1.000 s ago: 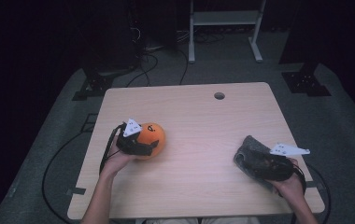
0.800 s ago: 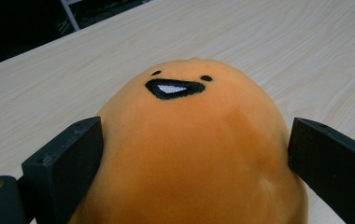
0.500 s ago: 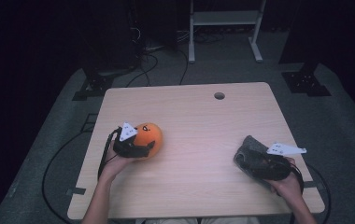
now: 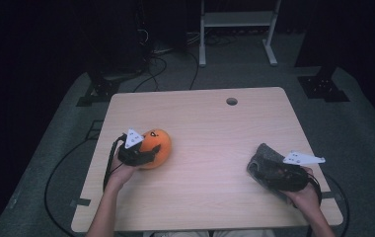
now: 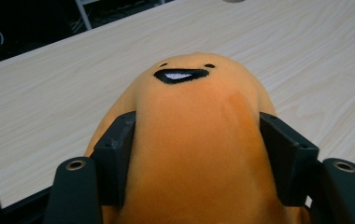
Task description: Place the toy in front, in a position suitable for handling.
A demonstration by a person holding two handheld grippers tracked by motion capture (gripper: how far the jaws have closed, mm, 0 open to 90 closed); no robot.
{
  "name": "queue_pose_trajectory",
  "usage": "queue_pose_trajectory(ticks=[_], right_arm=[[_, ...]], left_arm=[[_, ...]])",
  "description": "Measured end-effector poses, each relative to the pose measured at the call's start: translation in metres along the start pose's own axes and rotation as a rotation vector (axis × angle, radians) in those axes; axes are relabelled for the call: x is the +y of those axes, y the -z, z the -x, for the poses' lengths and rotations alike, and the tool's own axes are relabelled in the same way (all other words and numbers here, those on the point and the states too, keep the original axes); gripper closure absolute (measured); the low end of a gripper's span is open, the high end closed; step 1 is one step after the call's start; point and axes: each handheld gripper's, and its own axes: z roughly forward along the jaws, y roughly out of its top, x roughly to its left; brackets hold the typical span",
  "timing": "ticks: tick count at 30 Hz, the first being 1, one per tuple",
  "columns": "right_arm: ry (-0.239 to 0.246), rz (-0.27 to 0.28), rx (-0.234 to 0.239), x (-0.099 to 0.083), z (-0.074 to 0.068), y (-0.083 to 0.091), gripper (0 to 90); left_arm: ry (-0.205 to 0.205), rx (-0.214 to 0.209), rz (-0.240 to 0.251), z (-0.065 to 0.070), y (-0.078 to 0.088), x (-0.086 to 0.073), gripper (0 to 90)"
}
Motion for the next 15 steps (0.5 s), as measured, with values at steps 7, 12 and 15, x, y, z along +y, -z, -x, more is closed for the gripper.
queue_pose_trajectory(ticks=[7,12,15], right_arm=[[-0.005,0.000,-0.001,0.000,0.000,0.001,34.1],[-0.004,0.002,-0.004,0.000,0.001,0.001,34.1],[-0.007,0.003,-0.005,0.000,0.002,0.002,34.0]], left_arm=[[-0.008,0.003,0.014,0.001,0.004,0.003,38.5],[-0.026,-0.007,0.031,0.003,0.008,0.012,38.5],[-0.036,-0.028,0.066,0.009,0.012,0.022,38.4]])
